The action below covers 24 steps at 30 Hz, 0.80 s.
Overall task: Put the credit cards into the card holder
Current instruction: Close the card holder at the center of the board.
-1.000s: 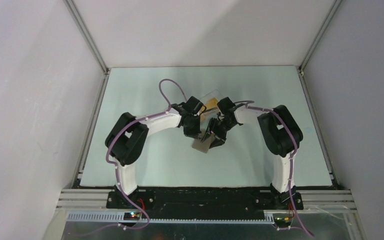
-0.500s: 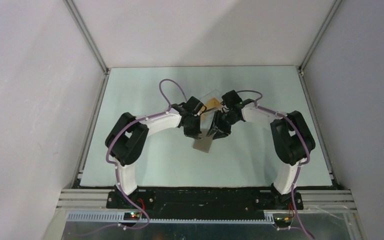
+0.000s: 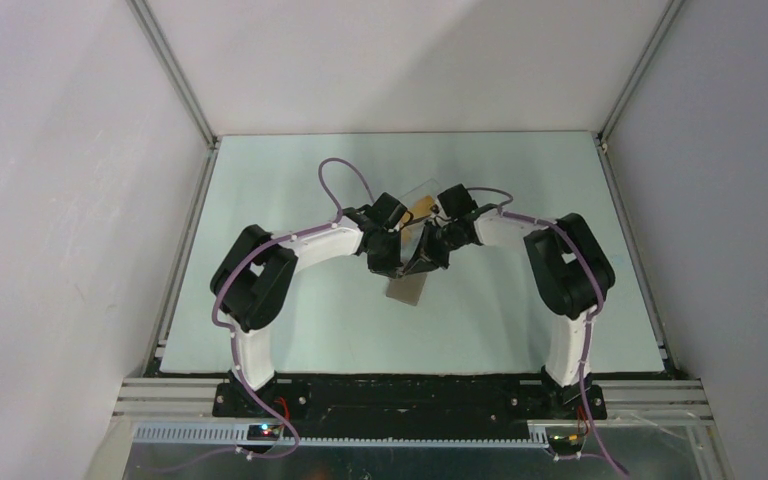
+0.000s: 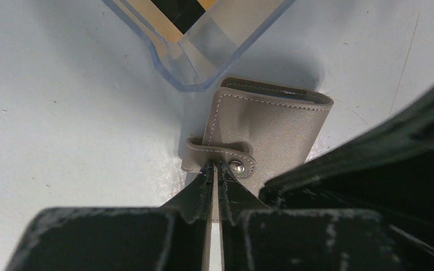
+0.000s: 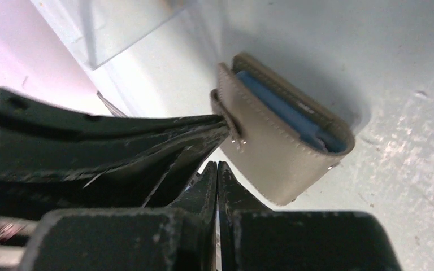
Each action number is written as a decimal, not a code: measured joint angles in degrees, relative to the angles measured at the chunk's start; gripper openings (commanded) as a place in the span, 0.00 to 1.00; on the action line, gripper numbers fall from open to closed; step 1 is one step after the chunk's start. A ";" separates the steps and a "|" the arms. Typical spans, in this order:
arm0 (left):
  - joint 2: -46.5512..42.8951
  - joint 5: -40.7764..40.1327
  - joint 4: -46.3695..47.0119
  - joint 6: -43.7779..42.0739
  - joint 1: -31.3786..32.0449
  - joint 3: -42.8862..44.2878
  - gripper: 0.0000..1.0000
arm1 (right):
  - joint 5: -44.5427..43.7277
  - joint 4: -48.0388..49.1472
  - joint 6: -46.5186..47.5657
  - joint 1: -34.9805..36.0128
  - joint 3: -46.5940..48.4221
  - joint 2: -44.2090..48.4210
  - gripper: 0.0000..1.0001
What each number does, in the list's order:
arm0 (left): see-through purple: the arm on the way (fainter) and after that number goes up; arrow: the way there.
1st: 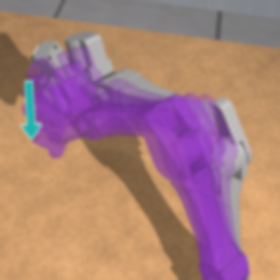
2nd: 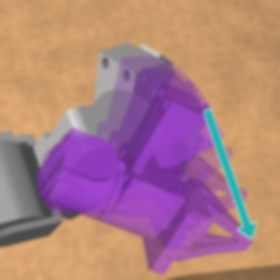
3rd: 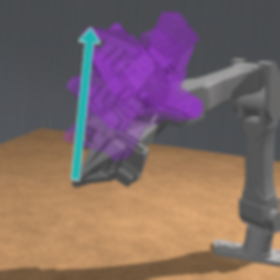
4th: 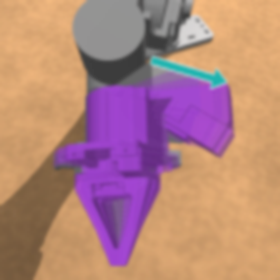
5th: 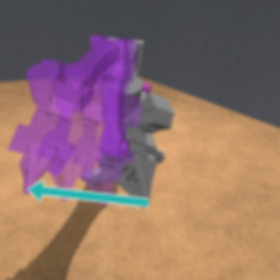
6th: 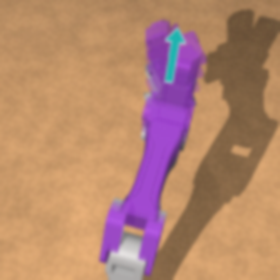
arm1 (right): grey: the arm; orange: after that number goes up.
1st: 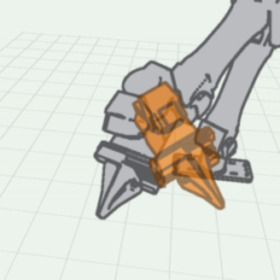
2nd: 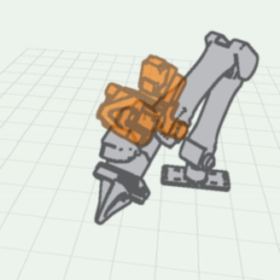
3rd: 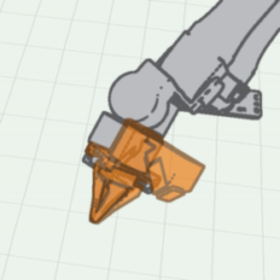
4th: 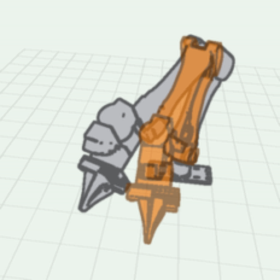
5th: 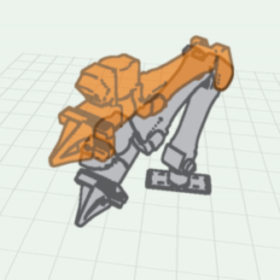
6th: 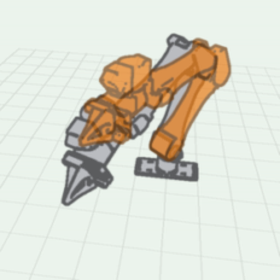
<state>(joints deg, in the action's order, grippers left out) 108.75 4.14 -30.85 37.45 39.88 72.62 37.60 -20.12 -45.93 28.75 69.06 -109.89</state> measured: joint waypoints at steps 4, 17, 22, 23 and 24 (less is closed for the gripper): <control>0.00 0.00 0.00 0.00 0.00 0.00 0.08 | 0.42 0.72 -0.94 0.44 -0.09 -2.91 0.00; 0.00 0.00 0.00 0.00 0.00 0.00 0.08 | -0.28 1.20 -1.66 2.10 -0.07 -4.52 0.00; 0.00 0.00 -0.02 -0.02 0.02 0.00 0.08 | -0.98 0.50 -1.68 2.54 -0.04 -4.92 0.00; 0.00 0.00 -0.02 0.00 0.02 0.00 0.08 | -1.20 0.46 -1.68 2.58 -0.02 -4.92 0.00; 0.00 -0.02 -0.02 -0.02 0.02 0.00 0.08 | -1.25 0.44 -1.68 2.58 0.00 -4.92 0.00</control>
<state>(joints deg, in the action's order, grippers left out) 108.75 4.12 -30.87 37.43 39.90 72.62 36.36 -19.68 -47.62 31.33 69.06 -114.80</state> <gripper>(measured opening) 0.081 0.009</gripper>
